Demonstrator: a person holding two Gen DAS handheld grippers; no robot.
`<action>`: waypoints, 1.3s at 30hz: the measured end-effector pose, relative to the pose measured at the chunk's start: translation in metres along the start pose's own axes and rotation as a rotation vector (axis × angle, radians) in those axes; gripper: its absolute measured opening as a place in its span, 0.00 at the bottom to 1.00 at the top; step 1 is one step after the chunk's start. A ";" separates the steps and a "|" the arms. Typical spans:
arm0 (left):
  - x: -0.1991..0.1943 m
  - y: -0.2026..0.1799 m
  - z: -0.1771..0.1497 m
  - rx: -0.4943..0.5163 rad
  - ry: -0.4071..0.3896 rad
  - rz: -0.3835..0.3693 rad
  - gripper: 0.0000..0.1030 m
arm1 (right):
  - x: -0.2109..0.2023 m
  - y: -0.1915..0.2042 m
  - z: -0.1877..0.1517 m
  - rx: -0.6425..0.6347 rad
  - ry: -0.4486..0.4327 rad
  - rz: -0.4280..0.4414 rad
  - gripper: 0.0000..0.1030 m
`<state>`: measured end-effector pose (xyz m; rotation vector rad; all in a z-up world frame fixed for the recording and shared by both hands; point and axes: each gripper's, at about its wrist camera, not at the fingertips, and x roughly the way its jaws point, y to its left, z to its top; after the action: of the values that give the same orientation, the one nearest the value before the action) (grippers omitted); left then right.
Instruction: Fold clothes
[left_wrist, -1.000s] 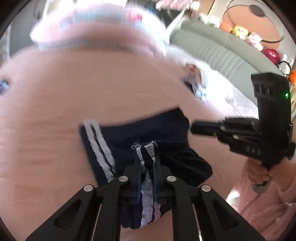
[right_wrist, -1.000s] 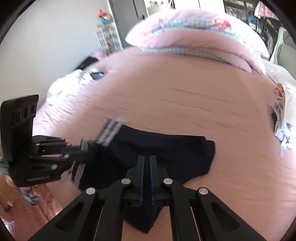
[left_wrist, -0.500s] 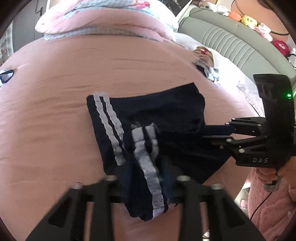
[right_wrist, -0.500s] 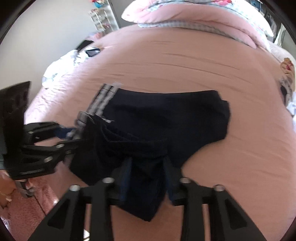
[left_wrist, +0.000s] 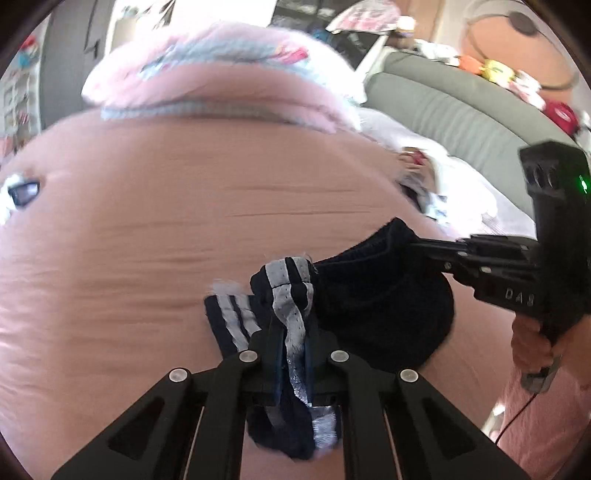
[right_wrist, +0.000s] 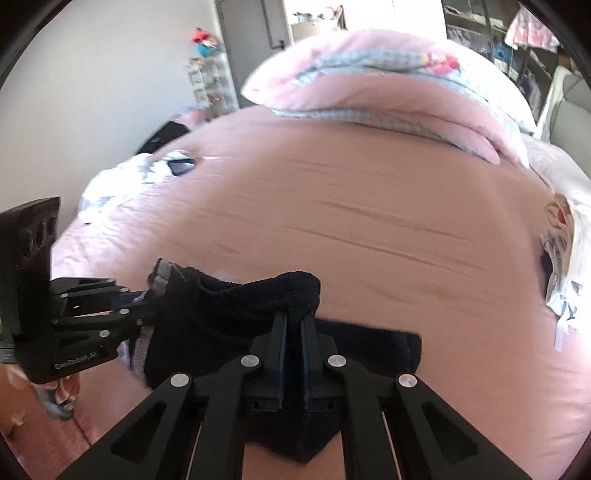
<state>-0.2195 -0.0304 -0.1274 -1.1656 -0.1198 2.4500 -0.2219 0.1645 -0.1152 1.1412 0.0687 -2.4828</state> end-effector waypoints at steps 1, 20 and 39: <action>0.015 0.005 0.000 -0.017 0.044 0.007 0.08 | 0.012 -0.004 0.000 0.008 0.018 -0.012 0.05; 0.006 0.004 -0.022 0.003 0.051 0.064 0.26 | 0.018 0.017 -0.040 -0.016 0.175 0.014 0.18; -0.002 0.022 -0.004 -0.042 -0.045 0.111 0.28 | 0.053 -0.012 -0.014 0.030 0.156 -0.182 0.15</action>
<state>-0.2230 -0.0515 -0.1341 -1.1645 -0.1236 2.5833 -0.2472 0.1603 -0.1652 1.3966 0.1876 -2.5533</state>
